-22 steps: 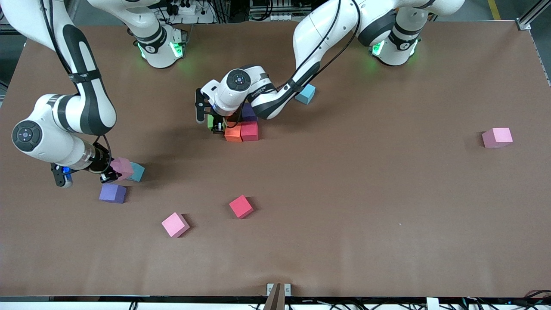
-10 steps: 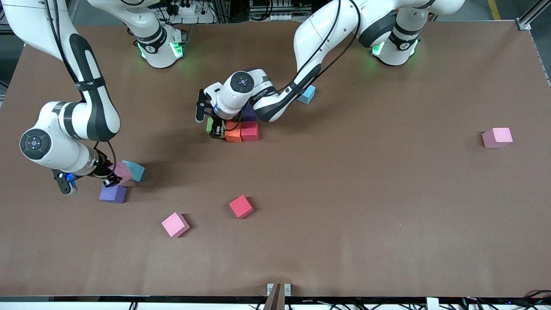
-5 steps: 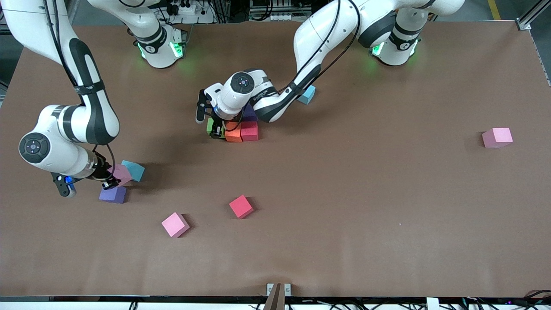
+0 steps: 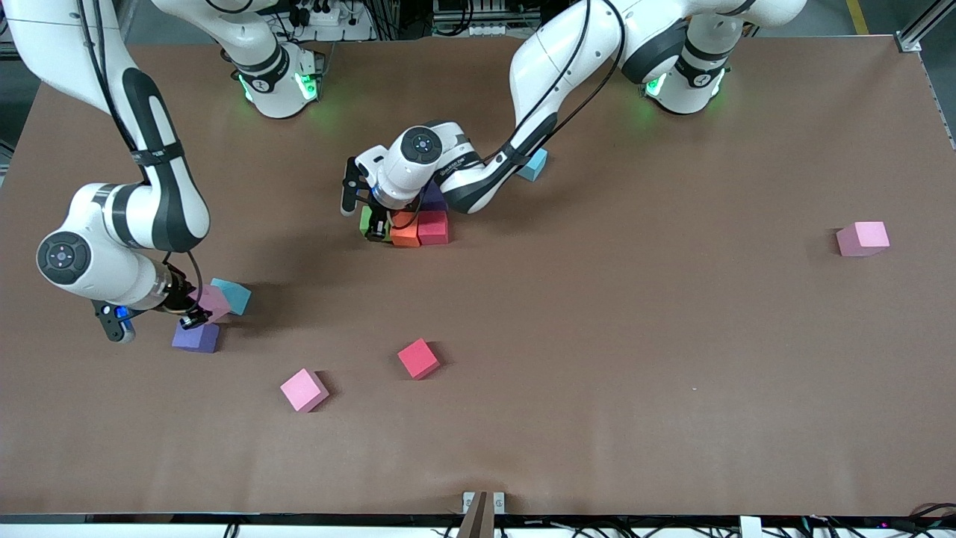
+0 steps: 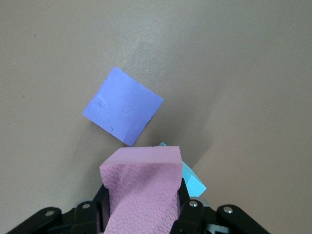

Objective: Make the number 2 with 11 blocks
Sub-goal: 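Open the left gripper to release the green cube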

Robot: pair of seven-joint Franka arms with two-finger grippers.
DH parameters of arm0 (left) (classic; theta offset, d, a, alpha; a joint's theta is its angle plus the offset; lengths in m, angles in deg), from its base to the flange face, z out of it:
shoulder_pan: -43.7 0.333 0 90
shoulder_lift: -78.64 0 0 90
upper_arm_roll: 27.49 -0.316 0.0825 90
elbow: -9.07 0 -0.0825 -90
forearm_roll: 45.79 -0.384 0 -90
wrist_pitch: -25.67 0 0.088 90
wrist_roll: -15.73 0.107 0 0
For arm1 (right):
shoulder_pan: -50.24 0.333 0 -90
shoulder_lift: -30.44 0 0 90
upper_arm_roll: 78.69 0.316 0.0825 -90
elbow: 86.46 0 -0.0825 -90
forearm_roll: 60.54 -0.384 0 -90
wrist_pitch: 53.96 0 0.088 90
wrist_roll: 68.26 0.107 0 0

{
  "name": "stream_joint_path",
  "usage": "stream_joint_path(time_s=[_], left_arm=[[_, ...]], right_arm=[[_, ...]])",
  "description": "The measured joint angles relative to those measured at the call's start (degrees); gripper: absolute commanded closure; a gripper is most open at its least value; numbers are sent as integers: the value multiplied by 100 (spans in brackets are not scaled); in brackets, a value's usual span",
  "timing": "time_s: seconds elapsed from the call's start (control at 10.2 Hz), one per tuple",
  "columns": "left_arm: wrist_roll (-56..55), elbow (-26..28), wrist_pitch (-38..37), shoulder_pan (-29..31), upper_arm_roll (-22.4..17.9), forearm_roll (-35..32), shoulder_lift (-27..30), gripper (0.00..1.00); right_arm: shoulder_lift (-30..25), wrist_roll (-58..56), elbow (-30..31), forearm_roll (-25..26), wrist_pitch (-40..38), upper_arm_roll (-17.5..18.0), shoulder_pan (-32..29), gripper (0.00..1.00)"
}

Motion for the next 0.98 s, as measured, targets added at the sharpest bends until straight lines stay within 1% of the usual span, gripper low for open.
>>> stream_joint_path(time_s=[0.49,0.59,0.88,0.98], left_arm=[[0,4,0,-2,0,0,-8,100],[0,4,0,-2,0,0,-8,96],[0,4,0,-2,0,0,-8,91],[0,4,0,-2,0,0,-10,62]], right_arm=[[15,0,-14,0,3,3,1,100],[15,0,-14,0,3,3,1,100],[15,0,-14,0,4,3,1,100],[15,0,-14,0,4,3,1,100]])
